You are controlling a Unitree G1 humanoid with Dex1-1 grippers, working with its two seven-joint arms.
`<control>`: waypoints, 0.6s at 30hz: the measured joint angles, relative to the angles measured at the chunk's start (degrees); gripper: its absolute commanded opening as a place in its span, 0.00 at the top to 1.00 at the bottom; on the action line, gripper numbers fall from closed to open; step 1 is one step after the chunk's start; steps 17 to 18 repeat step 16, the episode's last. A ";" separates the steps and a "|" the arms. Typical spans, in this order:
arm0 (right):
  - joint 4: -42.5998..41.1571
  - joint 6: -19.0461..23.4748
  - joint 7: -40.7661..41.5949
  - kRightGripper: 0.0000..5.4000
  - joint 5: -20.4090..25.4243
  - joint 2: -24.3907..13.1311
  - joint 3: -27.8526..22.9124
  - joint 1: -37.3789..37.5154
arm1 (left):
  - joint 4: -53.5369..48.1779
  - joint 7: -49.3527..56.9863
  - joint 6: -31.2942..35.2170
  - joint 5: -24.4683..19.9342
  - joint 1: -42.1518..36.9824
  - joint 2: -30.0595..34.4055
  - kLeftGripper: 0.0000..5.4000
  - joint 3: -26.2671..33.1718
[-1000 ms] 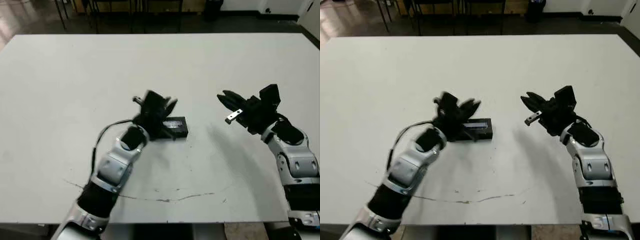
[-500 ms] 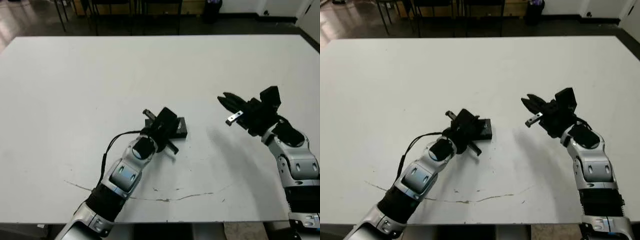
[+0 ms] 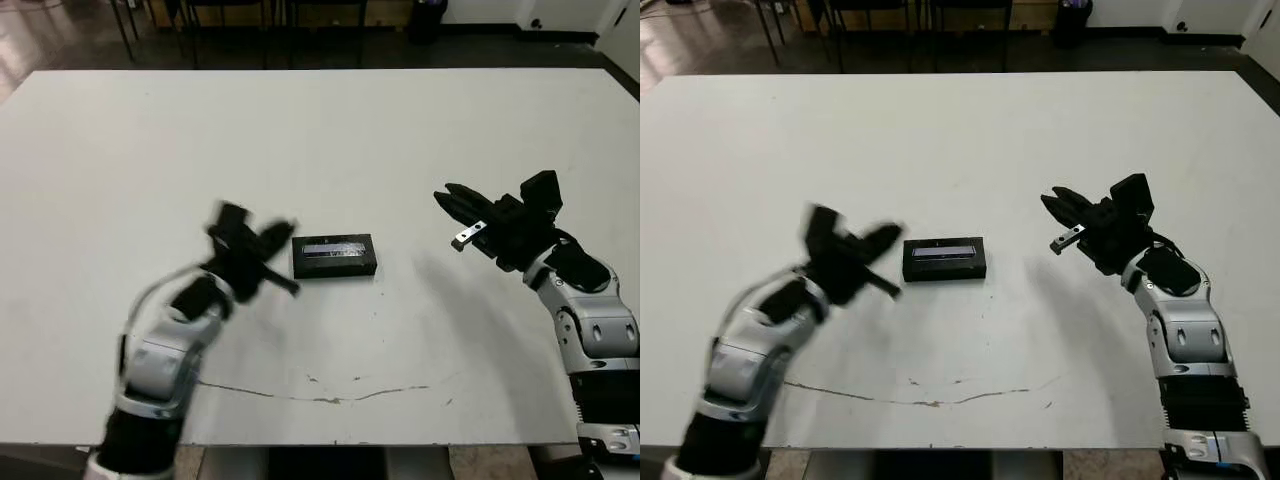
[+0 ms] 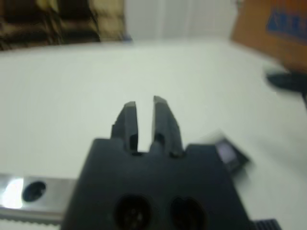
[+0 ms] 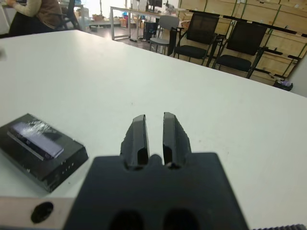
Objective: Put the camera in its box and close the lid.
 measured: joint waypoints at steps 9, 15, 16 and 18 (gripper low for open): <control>0.09 -3.72 -7.70 1.00 -0.01 4.91 -1.86 -1.15 | 11.07 7.51 -16.06 0.42 -5.40 1.98 1.00 9.97; 0.01 -9.87 -19.42 1.00 -7.16 9.43 -1.31 -1.28 | 21.79 12.29 -29.45 3.01 -5.86 1.91 1.00 11.34; 0.02 -10.89 -21.00 1.00 -8.37 9.98 -1.07 -1.28 | 22.89 12.57 -30.79 3.08 -5.85 1.80 1.00 11.32; 0.02 -10.89 -21.00 1.00 -8.37 9.98 -1.07 -1.28 | 22.89 12.57 -30.79 3.08 -5.85 1.80 1.00 11.32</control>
